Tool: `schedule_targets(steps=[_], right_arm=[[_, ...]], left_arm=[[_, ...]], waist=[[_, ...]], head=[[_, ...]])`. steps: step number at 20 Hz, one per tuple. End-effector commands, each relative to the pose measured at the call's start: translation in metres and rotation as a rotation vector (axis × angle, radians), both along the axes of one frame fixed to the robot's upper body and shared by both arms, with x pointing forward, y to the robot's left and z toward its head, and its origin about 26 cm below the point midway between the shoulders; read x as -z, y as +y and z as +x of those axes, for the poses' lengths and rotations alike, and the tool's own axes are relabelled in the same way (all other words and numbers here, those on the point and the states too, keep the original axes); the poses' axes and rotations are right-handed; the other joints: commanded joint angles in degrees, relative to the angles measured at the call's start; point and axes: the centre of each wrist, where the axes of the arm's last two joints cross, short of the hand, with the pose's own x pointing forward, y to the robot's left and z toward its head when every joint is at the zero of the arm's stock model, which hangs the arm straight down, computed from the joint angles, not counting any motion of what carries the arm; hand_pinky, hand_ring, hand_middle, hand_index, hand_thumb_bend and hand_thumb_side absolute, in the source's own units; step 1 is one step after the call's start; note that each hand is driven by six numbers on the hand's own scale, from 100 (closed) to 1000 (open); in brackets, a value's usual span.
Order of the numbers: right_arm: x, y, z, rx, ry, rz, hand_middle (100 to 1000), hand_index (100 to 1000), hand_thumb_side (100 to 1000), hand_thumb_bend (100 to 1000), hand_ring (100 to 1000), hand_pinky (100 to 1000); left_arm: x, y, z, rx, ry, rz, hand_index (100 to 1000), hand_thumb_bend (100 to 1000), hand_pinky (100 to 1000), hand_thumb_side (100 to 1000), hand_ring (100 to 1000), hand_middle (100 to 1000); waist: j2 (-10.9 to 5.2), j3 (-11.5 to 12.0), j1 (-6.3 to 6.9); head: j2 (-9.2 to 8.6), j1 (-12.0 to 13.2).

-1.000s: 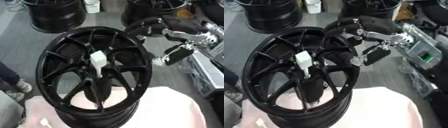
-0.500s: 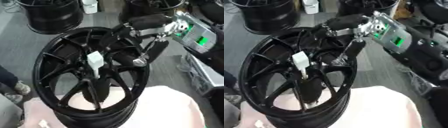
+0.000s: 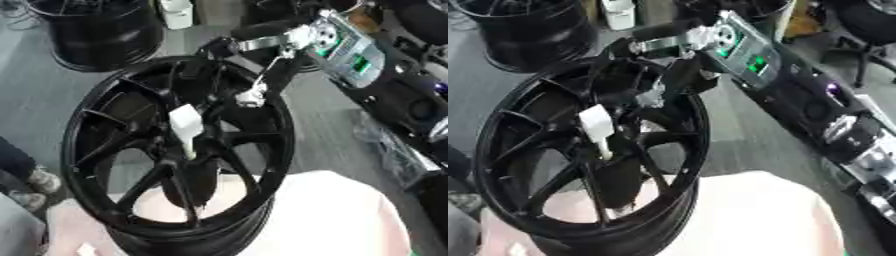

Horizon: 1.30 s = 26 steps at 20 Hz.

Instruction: Pull the pin out of the wheel hub.

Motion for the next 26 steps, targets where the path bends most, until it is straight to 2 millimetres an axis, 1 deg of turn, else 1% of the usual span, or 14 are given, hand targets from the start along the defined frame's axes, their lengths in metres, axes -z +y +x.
schedule_targets(steps=[1, 4, 9, 13, 20, 23, 26], right_arm=[[-0.005, 0.004, 0.005, -0.125, -0.081, -0.117, 895, 929, 495, 100, 874, 864], [0.000, 0.011, 0.006, -0.143, -0.108, -0.151, 896, 927, 506, 100, 876, 865], [0.011, 0.021, 0.008, -0.167, -0.133, -0.196, 887, 924, 569, 100, 875, 865], [0.023, 0.024, 0.009, -0.179, -0.135, -0.230, 874, 923, 654, 100, 870, 865], [0.036, 0.025, 0.009, -0.195, -0.148, -0.284, 849, 913, 710, 100, 861, 866], [0.040, 0.026, 0.009, -0.205, -0.156, -0.302, 831, 904, 663, 100, 855, 866], [0.046, 0.026, 0.009, -0.213, -0.159, -0.322, 783, 878, 580, 100, 830, 863]], left_arm=[[-0.005, 0.002, 0.000, -0.009, -0.015, 0.010, 750, 490, 662, 706, 614, 660], [-0.004, 0.003, 0.000, -0.013, -0.013, 0.009, 750, 490, 662, 706, 614, 660], [-0.004, 0.002, 0.001, -0.013, -0.011, 0.007, 750, 492, 663, 705, 613, 659], [-0.004, 0.003, 0.001, -0.013, -0.009, 0.008, 751, 494, 663, 705, 611, 659], [-0.003, 0.003, 0.001, -0.013, -0.002, 0.011, 753, 497, 664, 708, 611, 660], [-0.003, 0.003, 0.001, -0.012, -0.001, 0.012, 753, 497, 664, 708, 611, 660], [-0.003, 0.002, 0.001, -0.010, -0.001, 0.013, 753, 498, 665, 708, 611, 660]], waist=[[-0.96, 0.2, 0.26], [-1.01, 0.3, 0.27], [-1.08, 0.6, 0.19], [-1.12, 0.8, 0.05], [-1.10, 0.9, -0.09], [-1.07, 0.9, -0.09], [-1.01, 0.9, -0.04]], head=[[-0.50, -0.4], [-0.49, -0.5], [-0.53, -0.8], [-0.47, -0.9], [-0.36, -0.6], [-0.31, -0.6], [-0.32, -0.6]])
